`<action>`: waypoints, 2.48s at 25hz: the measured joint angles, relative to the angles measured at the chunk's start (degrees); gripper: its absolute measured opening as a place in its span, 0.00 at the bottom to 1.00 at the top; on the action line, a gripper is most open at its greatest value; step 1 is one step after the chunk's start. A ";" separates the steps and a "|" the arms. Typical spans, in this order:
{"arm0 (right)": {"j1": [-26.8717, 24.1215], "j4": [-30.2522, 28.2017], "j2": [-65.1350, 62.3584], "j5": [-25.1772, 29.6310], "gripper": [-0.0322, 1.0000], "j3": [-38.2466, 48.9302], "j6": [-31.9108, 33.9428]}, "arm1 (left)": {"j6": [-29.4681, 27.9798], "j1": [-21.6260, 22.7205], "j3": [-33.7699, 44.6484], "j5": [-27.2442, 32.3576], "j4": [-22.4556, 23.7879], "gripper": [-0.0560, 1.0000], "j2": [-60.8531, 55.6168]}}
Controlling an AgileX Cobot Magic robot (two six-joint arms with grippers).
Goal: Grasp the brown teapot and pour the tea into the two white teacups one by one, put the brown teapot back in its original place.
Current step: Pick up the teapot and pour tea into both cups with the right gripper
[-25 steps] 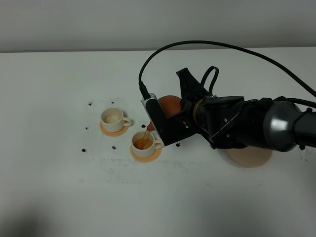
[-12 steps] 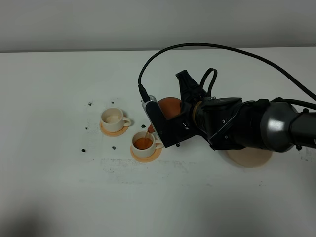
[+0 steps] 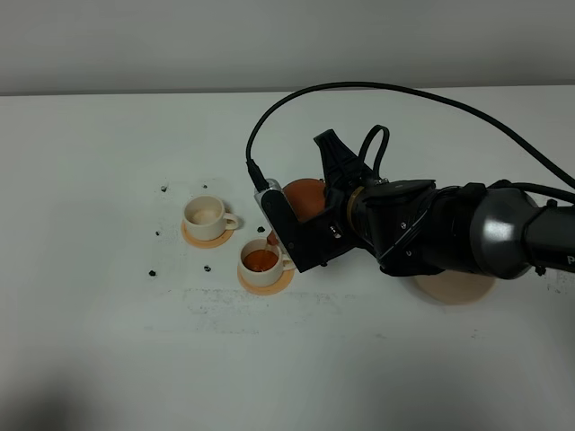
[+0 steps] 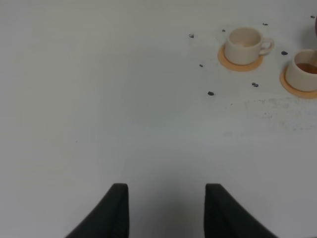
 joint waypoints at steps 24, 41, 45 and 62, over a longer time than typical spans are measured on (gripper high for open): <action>0.00 -2.26 0.00 -0.05 0.12 0.00 0.00 | 0.00 0.00 0.00 0.00 0.00 0.40 0.00; 0.61 -2.85 0.45 -0.06 0.12 0.00 0.00 | 0.00 0.00 0.00 0.00 0.00 0.40 0.00; 0.61 -3.16 1.06 -0.05 0.12 -0.04 0.00 | 0.00 0.00 0.00 0.00 0.00 0.40 0.00; 1.16 -5.81 1.17 0.59 0.12 -0.04 0.06 | 0.00 0.00 0.00 0.00 0.00 0.40 0.00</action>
